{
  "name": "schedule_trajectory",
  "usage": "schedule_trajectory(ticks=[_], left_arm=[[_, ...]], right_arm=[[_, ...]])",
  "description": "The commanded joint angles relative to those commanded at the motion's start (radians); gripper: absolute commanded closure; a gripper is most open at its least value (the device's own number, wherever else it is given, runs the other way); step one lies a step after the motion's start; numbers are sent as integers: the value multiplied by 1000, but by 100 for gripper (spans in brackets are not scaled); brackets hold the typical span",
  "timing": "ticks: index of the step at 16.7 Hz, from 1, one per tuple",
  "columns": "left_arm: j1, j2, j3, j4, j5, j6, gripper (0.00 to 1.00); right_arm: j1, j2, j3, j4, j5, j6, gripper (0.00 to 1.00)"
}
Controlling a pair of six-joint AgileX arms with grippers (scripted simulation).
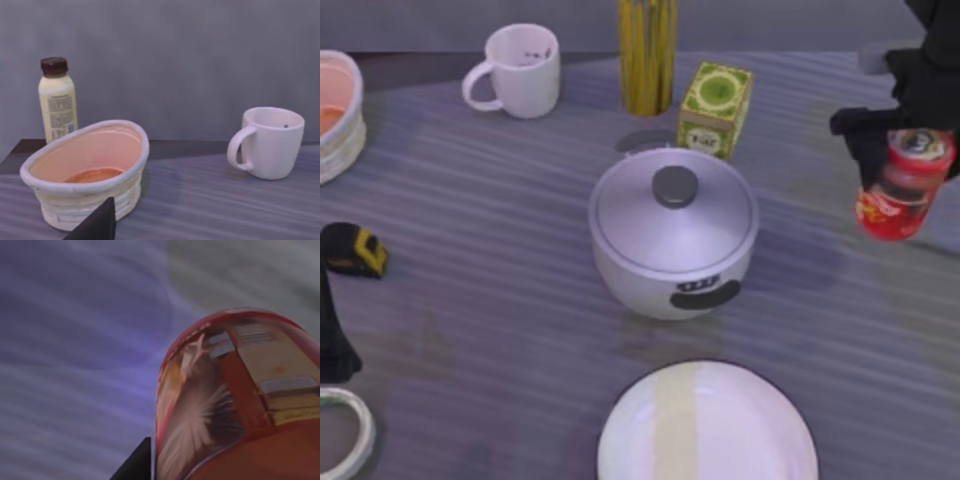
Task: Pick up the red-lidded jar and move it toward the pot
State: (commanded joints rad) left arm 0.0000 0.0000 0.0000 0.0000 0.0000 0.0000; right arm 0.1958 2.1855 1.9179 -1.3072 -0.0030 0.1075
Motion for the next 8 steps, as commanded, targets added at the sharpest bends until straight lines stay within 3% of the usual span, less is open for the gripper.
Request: schedule_trajectory(ticks=[4, 8], left_arm=[[0, 0, 0, 0, 0, 0, 0], [0, 0, 0, 0, 0, 0, 0]], right_arm=[[71, 40, 9, 30, 1, 161, 100], [80, 44, 9, 35, 2, 178, 100]])
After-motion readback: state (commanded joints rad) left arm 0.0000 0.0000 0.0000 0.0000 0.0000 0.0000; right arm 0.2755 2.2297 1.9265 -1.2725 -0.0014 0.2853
